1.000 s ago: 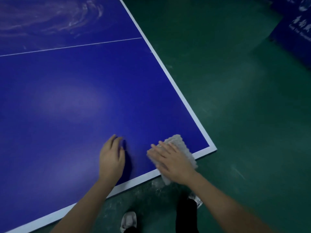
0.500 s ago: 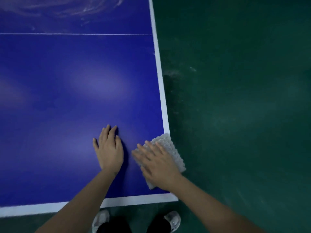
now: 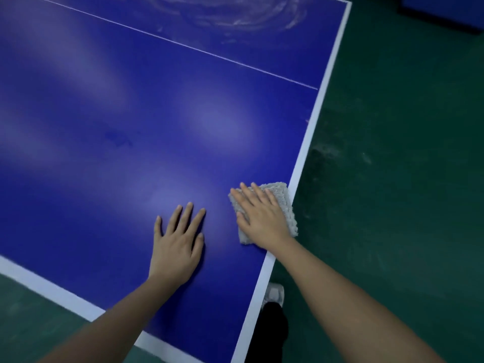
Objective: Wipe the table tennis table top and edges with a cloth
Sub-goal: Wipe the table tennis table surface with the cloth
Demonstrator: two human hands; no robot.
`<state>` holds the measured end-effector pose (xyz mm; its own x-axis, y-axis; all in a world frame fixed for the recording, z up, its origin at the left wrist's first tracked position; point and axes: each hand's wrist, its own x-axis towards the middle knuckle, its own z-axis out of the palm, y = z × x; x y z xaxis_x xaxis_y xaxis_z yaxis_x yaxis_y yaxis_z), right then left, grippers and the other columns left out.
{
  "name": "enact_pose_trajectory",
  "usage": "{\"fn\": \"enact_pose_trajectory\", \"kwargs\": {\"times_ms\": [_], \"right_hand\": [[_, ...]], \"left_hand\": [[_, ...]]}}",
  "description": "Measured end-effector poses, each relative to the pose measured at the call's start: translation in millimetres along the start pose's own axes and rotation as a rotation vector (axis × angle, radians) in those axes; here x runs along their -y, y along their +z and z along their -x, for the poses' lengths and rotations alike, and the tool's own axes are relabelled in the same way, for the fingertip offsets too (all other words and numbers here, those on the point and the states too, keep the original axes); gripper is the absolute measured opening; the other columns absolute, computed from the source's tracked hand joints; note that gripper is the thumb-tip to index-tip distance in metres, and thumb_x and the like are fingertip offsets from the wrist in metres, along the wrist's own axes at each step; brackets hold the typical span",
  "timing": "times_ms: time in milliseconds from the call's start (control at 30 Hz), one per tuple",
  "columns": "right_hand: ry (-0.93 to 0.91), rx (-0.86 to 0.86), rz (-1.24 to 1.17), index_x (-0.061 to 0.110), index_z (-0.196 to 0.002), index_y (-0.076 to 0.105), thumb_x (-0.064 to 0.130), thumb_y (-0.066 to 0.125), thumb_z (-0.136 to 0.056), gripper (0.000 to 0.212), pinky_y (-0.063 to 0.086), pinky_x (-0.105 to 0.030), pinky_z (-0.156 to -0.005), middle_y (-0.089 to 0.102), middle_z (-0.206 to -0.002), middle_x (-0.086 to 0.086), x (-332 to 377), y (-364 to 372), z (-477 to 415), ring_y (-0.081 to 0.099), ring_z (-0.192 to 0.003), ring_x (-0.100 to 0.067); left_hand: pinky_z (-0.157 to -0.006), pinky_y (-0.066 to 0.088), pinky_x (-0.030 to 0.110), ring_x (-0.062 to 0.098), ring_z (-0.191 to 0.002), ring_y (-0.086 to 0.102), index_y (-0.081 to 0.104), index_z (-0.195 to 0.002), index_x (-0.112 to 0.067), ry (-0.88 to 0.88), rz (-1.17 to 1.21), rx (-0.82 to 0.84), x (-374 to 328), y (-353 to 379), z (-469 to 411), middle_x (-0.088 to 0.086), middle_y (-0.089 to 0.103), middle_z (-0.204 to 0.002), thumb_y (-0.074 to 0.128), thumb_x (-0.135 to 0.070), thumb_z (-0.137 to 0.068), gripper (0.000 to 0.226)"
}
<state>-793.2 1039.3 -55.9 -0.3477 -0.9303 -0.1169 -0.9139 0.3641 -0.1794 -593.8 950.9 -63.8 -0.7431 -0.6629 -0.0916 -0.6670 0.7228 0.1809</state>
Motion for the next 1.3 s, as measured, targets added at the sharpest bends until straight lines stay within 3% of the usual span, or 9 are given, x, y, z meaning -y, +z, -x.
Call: {"fn": "enact_pose_trajectory", "kwargs": {"times_ms": [400, 533, 633, 700, 767, 867, 1000, 1134, 1300], "right_hand": [[-0.066, 0.010, 0.072, 0.033, -0.151, 0.008, 0.038, 0.025, -0.099, 0.055, -0.002, -0.034, -0.117, 0.009, -0.159, 0.007, -134, -36, -131, 0.003, -0.147, -0.014], [-0.131, 0.034, 0.097, 0.033, -0.151, 0.007, 0.037, 0.025, -0.099, 0.055, -0.004, -0.034, -0.117, 0.008, -0.159, 0.008, -163, -44, -151, 0.002, -0.147, -0.014], [-0.144, 0.026, 0.094, 0.032, -0.151, 0.007, 0.038, 0.026, -0.099, 0.055, -0.004, -0.034, -0.117, 0.008, -0.159, 0.007, -179, -50, -165, 0.003, -0.147, -0.015], [-0.135, 0.016, 0.088, 0.032, -0.151, 0.008, 0.038, 0.026, -0.099, 0.055, -0.003, -0.034, -0.117, 0.009, -0.159, 0.008, -190, -54, -177, 0.004, -0.147, -0.015], [-0.123, 0.006, 0.074, 0.032, -0.151, 0.008, 0.038, 0.026, -0.099, 0.055, -0.003, -0.034, -0.117, 0.009, -0.159, 0.007, -201, -58, -190, 0.004, -0.147, -0.015], [-0.145, 0.007, 0.080, 0.033, -0.151, 0.005, 0.039, 0.024, -0.099, 0.056, -0.005, -0.033, -0.117, 0.008, -0.159, 0.008, -221, -63, -214, 0.003, -0.147, -0.014], [-0.190, -0.016, 0.080, 0.033, -0.151, 0.006, 0.040, 0.024, -0.099, 0.056, -0.004, -0.033, -0.117, 0.009, -0.159, 0.008, -255, -71, -260, 0.004, -0.147, -0.013], [-0.274, -0.006, 0.072, 0.032, -0.151, 0.009, 0.039, 0.026, -0.099, 0.055, -0.002, -0.034, -0.118, 0.011, -0.159, 0.008, -289, -86, -322, 0.005, -0.147, -0.013], [-0.491, 0.080, 0.133, 0.035, -0.150, 0.003, 0.041, 0.020, -0.098, 0.056, -0.009, -0.032, -0.116, 0.005, -0.159, 0.011, -325, -102, -390, -0.001, -0.146, -0.011]], "left_hand": [[-0.112, 0.013, 0.046, 0.014, -0.141, 0.021, 0.032, -0.145, -0.028, -0.047, 0.047, -0.026, -4, -4, 3, -0.004, 0.030, -0.151, 0.016, -0.043, -0.098, 0.051], [-0.112, 0.014, 0.040, 0.018, -0.134, 0.034, 0.045, -0.138, -0.021, -0.165, 0.114, -0.067, -23, -17, -15, 0.002, 0.048, -0.140, 0.016, -0.047, -0.097, 0.057], [-0.106, 0.024, 0.041, 0.028, -0.116, 0.057, 0.055, -0.130, -0.014, -0.313, 0.128, -0.132, -58, -27, -63, 0.011, 0.059, -0.126, 0.028, -0.038, -0.093, 0.052], [-0.101, 0.038, 0.044, 0.030, -0.108, 0.061, 0.059, -0.127, -0.011, -0.357, 0.163, -0.153, -85, -30, -100, 0.013, 0.061, -0.123, 0.034, -0.033, -0.086, 0.053], [-0.100, 0.038, 0.050, 0.030, -0.114, 0.057, 0.057, -0.128, -0.013, -0.375, 0.180, -0.159, -107, -26, -132, 0.012, 0.059, -0.127, 0.035, -0.034, -0.085, 0.053], [-0.109, 0.024, 0.050, 0.028, -0.132, 0.041, 0.048, -0.137, -0.019, -0.459, 0.201, -0.127, -132, -17, -176, 0.009, 0.046, -0.141, 0.037, -0.035, -0.089, 0.051], [-0.111, 0.019, 0.051, 0.028, -0.137, 0.033, 0.046, -0.138, -0.024, -0.518, 0.193, -0.129, -154, -11, -240, 0.007, 0.039, -0.147, 0.040, -0.034, -0.090, 0.049], [-0.115, 0.001, 0.044, 0.019, -0.144, 0.008, 0.022, -0.146, -0.036, -0.616, 0.147, -0.108, -174, -7, -311, 0.000, 0.014, -0.157, 0.027, -0.039, -0.096, 0.051], [-0.115, -0.001, 0.043, 0.016, -0.145, 0.000, 0.015, -0.147, -0.040, -0.831, 0.177, -0.111, -211, -12, -398, -0.004, 0.006, -0.158, 0.023, -0.040, -0.097, 0.050]]}}
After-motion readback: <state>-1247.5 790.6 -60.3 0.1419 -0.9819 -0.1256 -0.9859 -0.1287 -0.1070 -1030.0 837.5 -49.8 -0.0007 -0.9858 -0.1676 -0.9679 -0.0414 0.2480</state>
